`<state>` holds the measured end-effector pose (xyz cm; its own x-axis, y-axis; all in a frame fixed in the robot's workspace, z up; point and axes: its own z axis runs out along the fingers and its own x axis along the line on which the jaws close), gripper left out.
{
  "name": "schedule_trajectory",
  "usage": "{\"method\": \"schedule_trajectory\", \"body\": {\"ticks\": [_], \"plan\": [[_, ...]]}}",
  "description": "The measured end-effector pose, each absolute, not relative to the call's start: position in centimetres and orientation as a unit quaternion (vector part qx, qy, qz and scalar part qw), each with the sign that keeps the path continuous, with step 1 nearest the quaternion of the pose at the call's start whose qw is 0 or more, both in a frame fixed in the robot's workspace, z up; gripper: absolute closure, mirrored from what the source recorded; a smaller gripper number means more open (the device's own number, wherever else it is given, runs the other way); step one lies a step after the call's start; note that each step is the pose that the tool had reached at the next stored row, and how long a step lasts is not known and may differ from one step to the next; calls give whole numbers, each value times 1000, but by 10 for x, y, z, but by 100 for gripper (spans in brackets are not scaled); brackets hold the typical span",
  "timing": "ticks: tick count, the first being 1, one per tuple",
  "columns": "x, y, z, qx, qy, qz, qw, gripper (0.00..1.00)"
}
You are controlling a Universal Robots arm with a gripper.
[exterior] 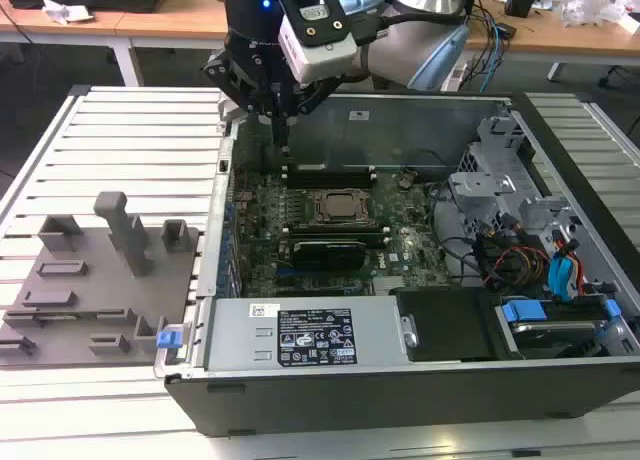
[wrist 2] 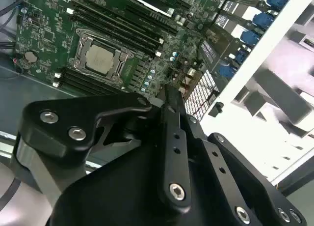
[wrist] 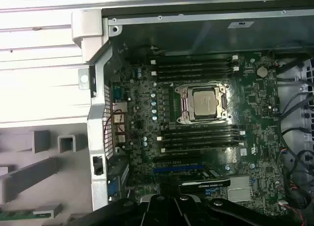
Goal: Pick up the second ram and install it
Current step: 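Reach for the second ram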
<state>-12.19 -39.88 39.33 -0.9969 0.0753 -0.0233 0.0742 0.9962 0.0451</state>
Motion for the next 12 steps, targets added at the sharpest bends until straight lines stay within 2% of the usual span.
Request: {"method": "schedule_trajectory", "body": {"ticks": [12], "plan": [[-178, -399, 393, 37, 999, 22, 13, 89]]}}
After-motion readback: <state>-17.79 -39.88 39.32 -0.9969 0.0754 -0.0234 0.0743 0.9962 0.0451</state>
